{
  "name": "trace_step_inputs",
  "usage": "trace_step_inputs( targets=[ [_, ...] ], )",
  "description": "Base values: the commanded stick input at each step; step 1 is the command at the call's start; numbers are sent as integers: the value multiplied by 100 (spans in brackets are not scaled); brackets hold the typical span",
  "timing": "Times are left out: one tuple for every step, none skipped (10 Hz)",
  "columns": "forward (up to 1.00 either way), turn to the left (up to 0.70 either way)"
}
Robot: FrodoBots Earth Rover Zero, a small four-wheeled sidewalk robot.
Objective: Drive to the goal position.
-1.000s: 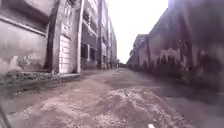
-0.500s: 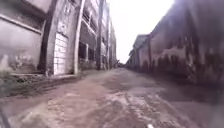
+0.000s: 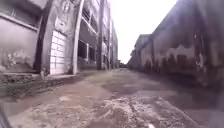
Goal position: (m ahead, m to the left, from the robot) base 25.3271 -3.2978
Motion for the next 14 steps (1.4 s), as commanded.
trace_step_inputs(
  targets=[
    [70,0],
    [70,0],
    [70,0],
    [70,0],
    [70,0],
    [70,0],
    [70,0],
    [70,0],
    [70,0],
    [70,0],
    [70,0],
    [70,0],
    [70,0],
    [70,0]
  ],
)
